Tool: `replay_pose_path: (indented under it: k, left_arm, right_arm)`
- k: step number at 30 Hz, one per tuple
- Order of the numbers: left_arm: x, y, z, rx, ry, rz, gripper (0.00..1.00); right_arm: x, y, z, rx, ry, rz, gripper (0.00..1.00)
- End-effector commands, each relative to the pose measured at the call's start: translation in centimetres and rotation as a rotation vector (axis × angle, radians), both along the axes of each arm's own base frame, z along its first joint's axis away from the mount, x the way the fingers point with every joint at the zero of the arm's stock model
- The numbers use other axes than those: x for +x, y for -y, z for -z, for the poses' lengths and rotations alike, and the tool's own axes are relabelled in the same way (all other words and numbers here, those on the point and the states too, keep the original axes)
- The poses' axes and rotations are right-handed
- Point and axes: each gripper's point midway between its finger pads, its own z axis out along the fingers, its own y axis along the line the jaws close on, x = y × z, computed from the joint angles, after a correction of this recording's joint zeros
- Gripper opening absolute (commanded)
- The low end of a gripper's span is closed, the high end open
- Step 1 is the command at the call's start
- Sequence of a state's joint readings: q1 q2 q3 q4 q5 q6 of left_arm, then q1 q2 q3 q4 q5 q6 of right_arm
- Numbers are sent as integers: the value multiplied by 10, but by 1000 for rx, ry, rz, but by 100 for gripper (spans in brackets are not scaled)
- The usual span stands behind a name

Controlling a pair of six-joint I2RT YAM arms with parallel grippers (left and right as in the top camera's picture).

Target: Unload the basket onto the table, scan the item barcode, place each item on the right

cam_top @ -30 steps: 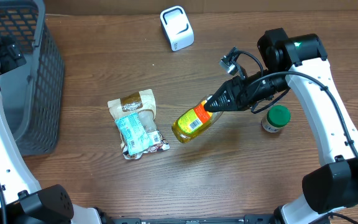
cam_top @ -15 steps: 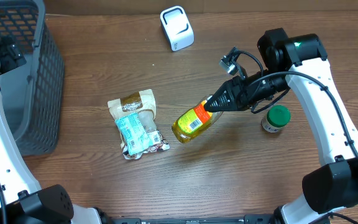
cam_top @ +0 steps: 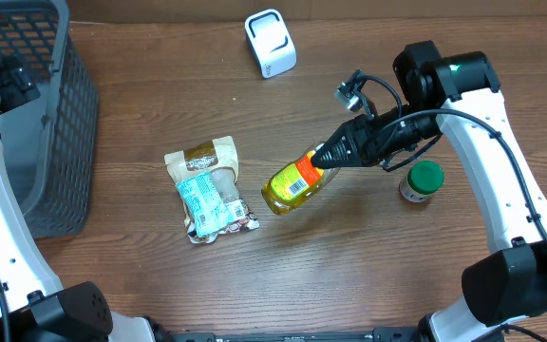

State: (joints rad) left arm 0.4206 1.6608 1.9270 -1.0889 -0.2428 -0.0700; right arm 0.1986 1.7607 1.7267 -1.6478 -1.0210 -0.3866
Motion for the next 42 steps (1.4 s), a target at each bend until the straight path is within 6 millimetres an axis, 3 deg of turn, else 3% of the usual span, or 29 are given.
replay_pose_path:
  k: [1,19,42]
  left_arm:
    - [2,2,-5,11,7,21,99]
    - [2,2,-5,10,7,21,100]
    - [2,2,-5,11,7,21,100]
  right_arm:
    - [1,-5,-14,58,36,-4,27]
    - [29,-8,-11,40,94,65,27]
    - [67,26,39,-339,65,312,27]
